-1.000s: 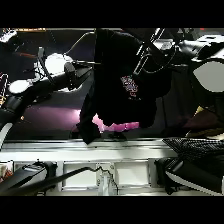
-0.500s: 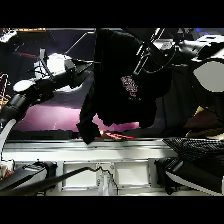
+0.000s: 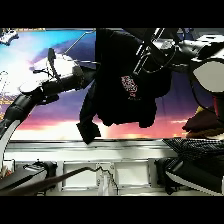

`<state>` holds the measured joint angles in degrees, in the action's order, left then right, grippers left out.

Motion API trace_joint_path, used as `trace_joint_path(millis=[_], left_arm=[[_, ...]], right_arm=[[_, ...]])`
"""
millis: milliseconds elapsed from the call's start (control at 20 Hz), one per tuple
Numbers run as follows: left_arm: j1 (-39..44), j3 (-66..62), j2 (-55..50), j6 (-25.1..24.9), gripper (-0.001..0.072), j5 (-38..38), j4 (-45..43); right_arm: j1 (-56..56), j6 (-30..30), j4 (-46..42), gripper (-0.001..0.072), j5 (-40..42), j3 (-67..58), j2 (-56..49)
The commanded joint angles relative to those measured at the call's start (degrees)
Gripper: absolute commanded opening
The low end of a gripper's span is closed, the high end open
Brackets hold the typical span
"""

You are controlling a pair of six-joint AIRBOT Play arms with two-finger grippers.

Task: Fold the clothes and pants, and hang the long-sleeved shirts on hangers.

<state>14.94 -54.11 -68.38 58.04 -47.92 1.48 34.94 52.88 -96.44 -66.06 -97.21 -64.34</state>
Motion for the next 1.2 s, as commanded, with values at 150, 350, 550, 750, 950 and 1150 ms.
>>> trace_joint_path(millis=[150, 350, 550, 750, 950, 1150], left_arm=[[0.09, -0.02, -0.04, -0.42, 0.0111, -1.55, -8.74], [-1.53, -0.02, -0.04, -0.42, 0.0011, 0.35, -8.5], [-4.28, -0.02, -0.07, -0.44, 0.0011, 4.22, -8.92], [-9.27, 0.0, -0.07, -0.42, 0.0011, 4.66, -10.49], [-12.24, 0.0, -0.61, -0.42, 0.0011, 1.2, -14.01], [-12.28, 0.0, -1.25, -0.42, 0.001, 0.57, -16.94]], right_arm=[[0.04, -0.04, 0.09, 0.0019, -0.17, -0.04, 0.04], [0.07, -0.02, 0.11, 0.0019, -1.09, -0.04, 0.04], [0.11, 0.26, 0.79, 0.0019, -5.01, -0.04, 0.13], [0.11, 0.7, 0.94, 0.0019, -7.89, -0.04, 0.17], [0.11, 0.59, 1.29, 0.0018, -6.05, -0.04, 0.66], [0.09, 0.55, 1.27, 0.0018, -6.62, -0.04, 1.01]])
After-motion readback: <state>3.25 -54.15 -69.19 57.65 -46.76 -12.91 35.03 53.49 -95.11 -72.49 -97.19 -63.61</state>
